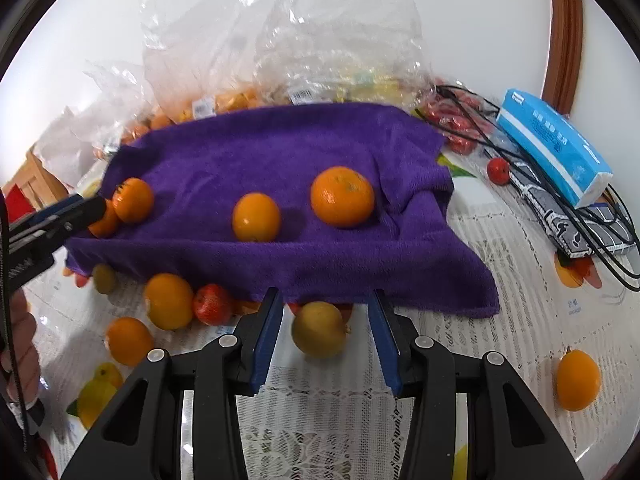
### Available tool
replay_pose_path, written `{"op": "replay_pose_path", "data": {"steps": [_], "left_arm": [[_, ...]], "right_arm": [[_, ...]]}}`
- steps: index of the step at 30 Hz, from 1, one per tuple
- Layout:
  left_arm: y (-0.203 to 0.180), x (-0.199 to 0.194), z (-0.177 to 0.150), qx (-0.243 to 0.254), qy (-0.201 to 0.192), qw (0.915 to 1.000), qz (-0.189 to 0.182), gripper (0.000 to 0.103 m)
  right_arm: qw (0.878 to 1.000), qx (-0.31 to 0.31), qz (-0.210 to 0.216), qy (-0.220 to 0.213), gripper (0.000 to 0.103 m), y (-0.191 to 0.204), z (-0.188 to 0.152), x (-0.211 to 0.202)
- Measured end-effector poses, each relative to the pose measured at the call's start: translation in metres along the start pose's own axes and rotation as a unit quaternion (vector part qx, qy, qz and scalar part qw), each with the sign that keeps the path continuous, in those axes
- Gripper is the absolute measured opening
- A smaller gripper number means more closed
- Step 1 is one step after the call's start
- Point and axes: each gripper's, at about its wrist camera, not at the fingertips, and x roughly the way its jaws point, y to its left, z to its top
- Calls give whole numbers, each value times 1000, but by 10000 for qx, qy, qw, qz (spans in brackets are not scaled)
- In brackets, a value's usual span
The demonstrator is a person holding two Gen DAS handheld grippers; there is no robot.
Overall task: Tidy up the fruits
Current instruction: 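Withdraw both open tools toward the fruits lying beside the towel, then grasp a small yellow fruit with the right tool while the left tool grasps another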
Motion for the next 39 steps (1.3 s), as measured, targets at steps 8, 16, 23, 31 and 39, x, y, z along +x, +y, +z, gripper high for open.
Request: {"op": "replay_pose_path", "data": {"steps": [8, 16, 23, 31, 39], "left_arm": [[0, -2, -1, -35, -44, 10000, -58, 60], [-8, -7, -9, 24, 109, 9991, -408, 60], [-10, -14, -24, -30, 195, 9987, -477, 60], [-9, -15, -41, -93, 414, 9989, -189, 60], [1, 7, -43, -313, 941, 9948, -230, 40]], "right_arm": [[9995, -217, -200, 98, 30, 7, -7, 4], [9997, -185, -182, -6, 30, 5, -8, 0], [9997, -127, -133, -135, 30, 1, -8, -6], [9998, 17, -97, -197, 30, -4, -8, -10], [9998, -10, -14, -214, 30, 0, -9, -11]]}}
